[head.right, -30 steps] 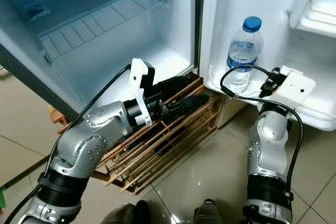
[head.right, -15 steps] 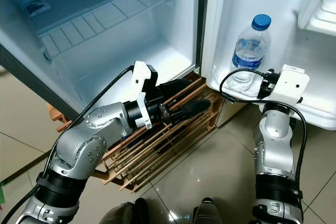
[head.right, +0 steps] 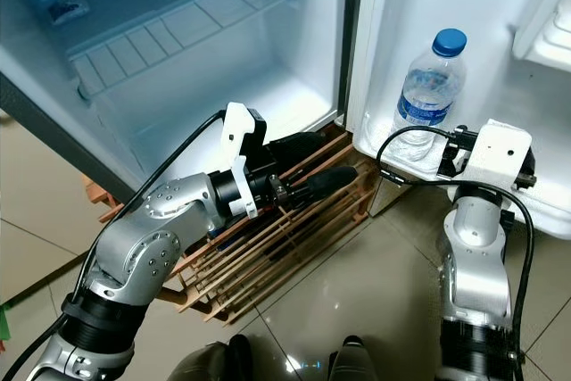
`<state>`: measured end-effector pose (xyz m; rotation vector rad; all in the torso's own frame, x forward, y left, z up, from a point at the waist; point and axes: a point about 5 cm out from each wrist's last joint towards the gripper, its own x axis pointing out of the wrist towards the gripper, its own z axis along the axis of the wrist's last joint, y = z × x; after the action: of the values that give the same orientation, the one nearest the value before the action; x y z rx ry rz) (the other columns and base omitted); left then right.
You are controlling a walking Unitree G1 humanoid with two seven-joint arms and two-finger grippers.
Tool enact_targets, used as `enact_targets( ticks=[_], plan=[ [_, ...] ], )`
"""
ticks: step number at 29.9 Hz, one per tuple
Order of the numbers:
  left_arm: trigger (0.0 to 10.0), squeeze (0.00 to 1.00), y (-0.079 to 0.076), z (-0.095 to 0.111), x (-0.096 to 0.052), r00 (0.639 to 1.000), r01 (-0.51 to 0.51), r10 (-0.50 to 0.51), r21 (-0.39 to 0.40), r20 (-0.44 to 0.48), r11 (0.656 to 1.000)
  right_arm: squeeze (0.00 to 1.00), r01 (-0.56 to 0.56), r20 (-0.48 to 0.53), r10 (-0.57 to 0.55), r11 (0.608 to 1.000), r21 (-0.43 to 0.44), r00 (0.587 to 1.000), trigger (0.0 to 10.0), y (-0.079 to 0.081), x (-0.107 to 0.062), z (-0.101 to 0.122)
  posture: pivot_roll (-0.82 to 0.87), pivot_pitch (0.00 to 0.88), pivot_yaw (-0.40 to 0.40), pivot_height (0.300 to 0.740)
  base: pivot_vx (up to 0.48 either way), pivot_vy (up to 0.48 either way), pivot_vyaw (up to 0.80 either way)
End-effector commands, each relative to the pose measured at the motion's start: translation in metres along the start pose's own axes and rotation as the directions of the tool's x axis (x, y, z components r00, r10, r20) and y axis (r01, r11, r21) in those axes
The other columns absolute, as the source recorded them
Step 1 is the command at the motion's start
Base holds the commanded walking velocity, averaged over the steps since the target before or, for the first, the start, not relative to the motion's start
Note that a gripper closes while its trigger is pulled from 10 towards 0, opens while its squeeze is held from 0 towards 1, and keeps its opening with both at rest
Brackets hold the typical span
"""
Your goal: Restocking fridge
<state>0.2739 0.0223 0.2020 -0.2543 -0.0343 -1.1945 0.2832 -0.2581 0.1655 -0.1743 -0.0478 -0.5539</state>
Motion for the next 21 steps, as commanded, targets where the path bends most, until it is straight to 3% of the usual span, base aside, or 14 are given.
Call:
enact_targets(
  ticks=[1,8,11,16,21],
  plan=[
    [10.0,0.0,0.0,-0.003,-0.002,1.0,-0.001,0.001,-0.001,-0.002,1.0,1.0,-0.009,-0.075,0.009,1.0,-0.011,0.997,10.0,0.003,-0.009,-0.007,-0.12,0.201,0.127,0.74,0.0,0.0,0.0],
    [10.0,0.0,-0.002,-0.006,-0.001,1.0,0.006,-0.006,-0.001,-0.002,1.0,1.0,-0.011,-0.074,0.013,1.0,0.024,0.997,10.0,0.007,-0.024,0.011,-0.14,0.185,0.113,0.74,0.0,0.0,0.0],
    [10.0,0.0,0.0,-0.006,-0.001,1.0,0.002,-0.002,0.0,-0.001,1.0,1.0,0.041,-0.068,-0.037,0.998,0.051,0.997,10.0,0.005,-0.031,0.017,-0.16,0.173,0.106,0.74,0.0,0.0,0.0],
    [10.0,0.0,0.0,-0.006,0.0,1.0,0.009,-0.009,0.01,0.002,1.0,1.0,0.01,-0.064,0.008,0.963,0.269,0.998,10.0,0.022,-0.051,0.04,-0.16,0.156,0.101,0.74,0.0,0.0,0.0],
    [10.0,0.0,0.002,-0.006,-0.001,1.0,0.005,-0.005,0.016,0.005,1.0,1.0,0.026,-0.134,0.017,0.95,0.311,0.991,10.0,0.021,-0.049,0.042,-0.17,0.144,0.098,0.74,0.0,0.0,0.0]
  ],
)
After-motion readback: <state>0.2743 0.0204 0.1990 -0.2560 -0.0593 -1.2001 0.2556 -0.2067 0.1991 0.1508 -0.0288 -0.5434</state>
